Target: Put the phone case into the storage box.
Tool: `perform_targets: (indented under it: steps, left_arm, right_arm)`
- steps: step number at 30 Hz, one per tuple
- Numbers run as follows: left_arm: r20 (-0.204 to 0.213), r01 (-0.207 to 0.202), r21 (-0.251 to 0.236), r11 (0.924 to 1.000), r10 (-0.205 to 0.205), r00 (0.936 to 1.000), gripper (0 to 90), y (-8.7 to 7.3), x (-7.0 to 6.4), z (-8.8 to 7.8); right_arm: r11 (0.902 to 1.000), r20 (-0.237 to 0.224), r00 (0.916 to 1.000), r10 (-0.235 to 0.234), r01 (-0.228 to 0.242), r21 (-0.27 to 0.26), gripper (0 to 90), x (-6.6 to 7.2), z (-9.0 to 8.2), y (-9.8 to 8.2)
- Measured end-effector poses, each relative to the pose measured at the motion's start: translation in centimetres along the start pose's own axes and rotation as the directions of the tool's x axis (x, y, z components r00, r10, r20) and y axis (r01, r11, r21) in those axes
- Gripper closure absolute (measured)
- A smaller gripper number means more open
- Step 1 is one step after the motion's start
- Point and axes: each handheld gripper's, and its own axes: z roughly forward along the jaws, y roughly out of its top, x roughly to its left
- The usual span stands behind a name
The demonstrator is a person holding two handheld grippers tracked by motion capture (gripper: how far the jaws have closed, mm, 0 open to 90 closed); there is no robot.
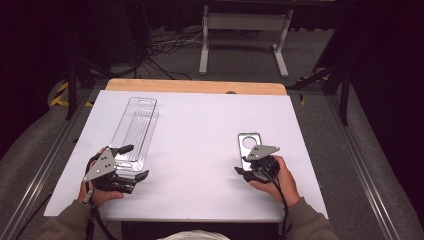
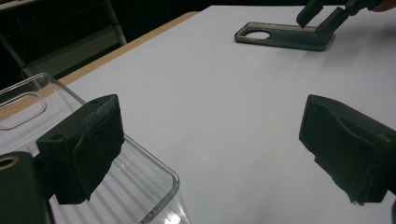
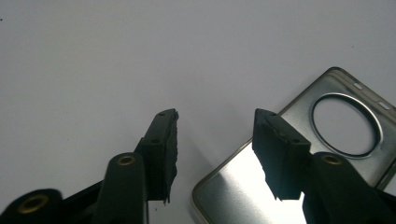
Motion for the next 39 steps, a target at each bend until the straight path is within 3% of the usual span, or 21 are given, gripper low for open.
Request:
perform_targets:
  steps: [10,21,27,32,39]
  left_arm:
    - [0.001,-0.001,0.001,1.0,0.001,1.0,7.1,0.0,0.0,0.0]
    - [0.001,0.0,0.005,1.0,0.0,1.0,7.1,0.0,0.0,0.0]
    - [0.003,-0.002,0.008,1.0,0.002,1.0,7.1,0.0,0.0,0.1]
    - [0.005,0.0,0.009,1.0,0.0,1.0,7.1,0.0,0.0,0.2]
    - [0.0,0.004,-0.001,1.0,-0.004,1.0,7.1,0.0,0.0,0.2]
  right_arm:
    - [0.9975,0.071,0.9968,0.036,-0.031,-0.063,36.3,-1.3,-1.2,0.5]
    - [0.9967,0.143,0.9882,0.054,-0.045,-0.067,19.9,-2.1,-1.8,0.7]
    - [0.9969,0.141,0.9878,0.066,-0.059,-0.051,13.1,-2.7,-2.1,1.2]
    - [0.9954,0.131,0.9867,0.095,-0.094,-0.016,12.7,-3.8,-1.8,1.3]
    - [0.9905,0.138,0.9808,0.138,-0.137,-0.016,12.7,-5.4,-1.8,1.9]
